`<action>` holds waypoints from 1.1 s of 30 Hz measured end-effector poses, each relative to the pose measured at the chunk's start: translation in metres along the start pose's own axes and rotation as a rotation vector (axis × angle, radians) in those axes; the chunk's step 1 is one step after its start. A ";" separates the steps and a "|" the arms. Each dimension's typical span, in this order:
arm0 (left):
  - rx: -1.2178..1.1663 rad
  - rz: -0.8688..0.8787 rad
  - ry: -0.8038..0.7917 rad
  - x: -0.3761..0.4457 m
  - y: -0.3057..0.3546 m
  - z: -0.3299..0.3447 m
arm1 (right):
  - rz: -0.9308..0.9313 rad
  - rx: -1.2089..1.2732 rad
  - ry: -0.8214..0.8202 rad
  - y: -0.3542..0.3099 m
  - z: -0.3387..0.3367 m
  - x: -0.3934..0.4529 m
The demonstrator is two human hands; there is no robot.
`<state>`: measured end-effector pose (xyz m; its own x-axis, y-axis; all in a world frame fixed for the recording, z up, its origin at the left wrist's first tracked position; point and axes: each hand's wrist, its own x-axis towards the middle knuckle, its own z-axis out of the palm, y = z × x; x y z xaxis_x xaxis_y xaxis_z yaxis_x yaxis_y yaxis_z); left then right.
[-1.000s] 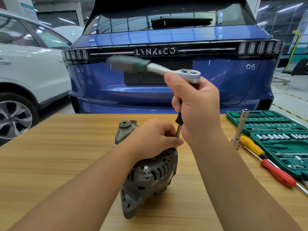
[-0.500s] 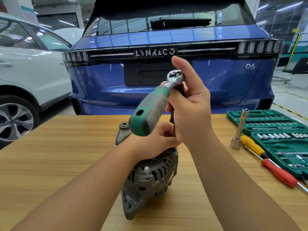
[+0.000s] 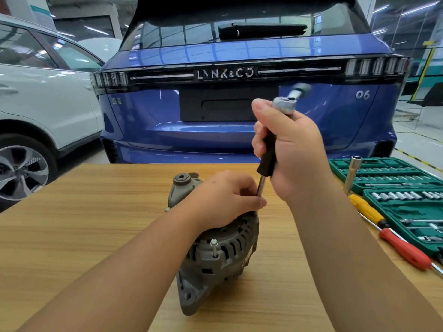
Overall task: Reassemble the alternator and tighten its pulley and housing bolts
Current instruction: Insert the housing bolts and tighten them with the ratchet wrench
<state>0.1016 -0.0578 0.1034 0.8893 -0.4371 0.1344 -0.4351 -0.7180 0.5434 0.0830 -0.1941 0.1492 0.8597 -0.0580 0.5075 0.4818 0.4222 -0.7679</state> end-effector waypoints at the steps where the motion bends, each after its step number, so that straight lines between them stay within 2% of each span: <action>1: -0.007 0.004 0.003 0.000 0.000 0.000 | 0.001 0.014 -0.032 0.001 0.000 0.000; 5: -0.059 0.032 0.004 -0.002 -0.001 0.000 | -0.240 -0.071 -0.077 0.012 0.012 -0.005; 8: -0.100 -0.001 0.023 -0.005 -0.001 0.000 | -0.329 -0.084 -0.105 0.017 0.014 -0.006; 10: -0.069 0.021 0.019 -0.004 0.001 0.000 | -0.329 -0.073 -0.124 0.019 0.011 -0.006; 14: -0.094 0.010 0.008 -0.002 0.001 -0.001 | -0.172 0.092 -0.181 0.014 0.005 -0.004; 16: -0.067 0.012 0.014 -0.001 0.000 0.000 | -0.145 0.085 -0.204 0.011 0.004 -0.004; 19: -0.043 0.015 0.012 -0.001 0.000 -0.001 | -0.148 -0.001 -0.126 0.010 0.009 -0.007; 24: -0.030 0.036 -0.001 -0.001 0.001 0.000 | -0.111 -0.044 0.105 0.004 0.006 -0.005; 27: -0.005 0.032 0.012 -0.001 0.000 0.001 | 0.004 0.042 0.005 0.002 0.000 -0.001; 30: -0.035 0.035 0.002 -0.001 -0.002 0.000 | -0.140 0.024 -0.096 0.009 0.005 -0.002; 33: -0.082 0.075 0.012 -0.003 -0.002 0.001 | -0.291 -0.056 -0.106 0.016 0.013 -0.005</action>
<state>0.0998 -0.0552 0.1013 0.8565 -0.4811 0.1869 -0.4878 -0.6363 0.5976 0.0846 -0.1756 0.1393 0.6635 -0.0729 0.7446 0.7159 0.3509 -0.6036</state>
